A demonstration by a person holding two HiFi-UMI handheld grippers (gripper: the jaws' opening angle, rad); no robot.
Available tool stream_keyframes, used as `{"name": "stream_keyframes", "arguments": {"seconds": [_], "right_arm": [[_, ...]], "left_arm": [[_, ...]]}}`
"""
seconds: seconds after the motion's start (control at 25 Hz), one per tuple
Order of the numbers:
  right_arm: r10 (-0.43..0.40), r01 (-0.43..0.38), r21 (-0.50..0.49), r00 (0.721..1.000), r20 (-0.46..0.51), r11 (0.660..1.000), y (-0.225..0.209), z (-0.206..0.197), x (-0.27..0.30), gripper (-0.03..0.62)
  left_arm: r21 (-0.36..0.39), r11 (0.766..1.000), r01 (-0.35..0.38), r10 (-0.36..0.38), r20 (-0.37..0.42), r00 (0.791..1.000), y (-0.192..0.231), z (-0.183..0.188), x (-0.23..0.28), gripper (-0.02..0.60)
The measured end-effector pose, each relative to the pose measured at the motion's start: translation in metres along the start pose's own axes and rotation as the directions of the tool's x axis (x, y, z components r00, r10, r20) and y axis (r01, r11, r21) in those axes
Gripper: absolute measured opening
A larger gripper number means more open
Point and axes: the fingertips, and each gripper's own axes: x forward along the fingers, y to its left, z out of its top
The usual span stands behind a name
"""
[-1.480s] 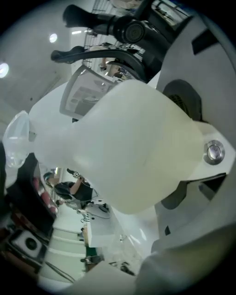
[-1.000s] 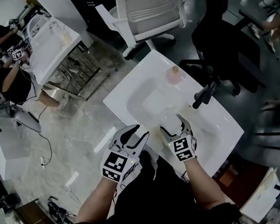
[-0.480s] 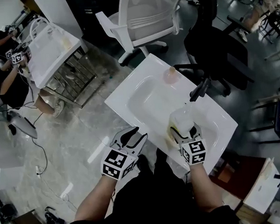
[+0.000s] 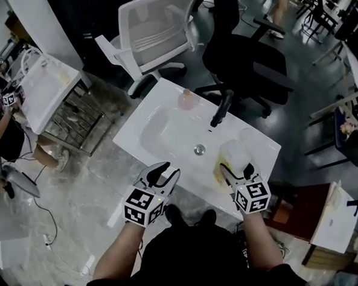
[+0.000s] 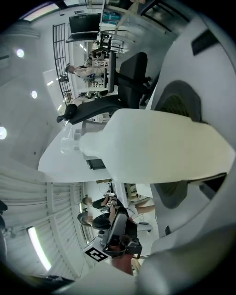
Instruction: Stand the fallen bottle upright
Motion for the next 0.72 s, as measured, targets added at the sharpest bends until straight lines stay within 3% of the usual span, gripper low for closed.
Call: {"name": "stream_keyframes", "arguments": {"seconds": [0.4,0.72], "right_arm": [[-0.085,0.084,0.037,0.996,0.030,0.996,-0.110,-0.021,-0.092,0.333],[-0.114,0.112,0.021,0.991,0.066,0.993,-0.166,-0.031,-0.124,0.331]], "left_arm": [[0.029,0.996,0.086,-0.085,-0.009,0.996,-0.112,0.023,0.072,0.144],[0.036,0.996,0.086,-0.085,-0.040,0.996,-0.162,0.018,0.099,0.143]]}}
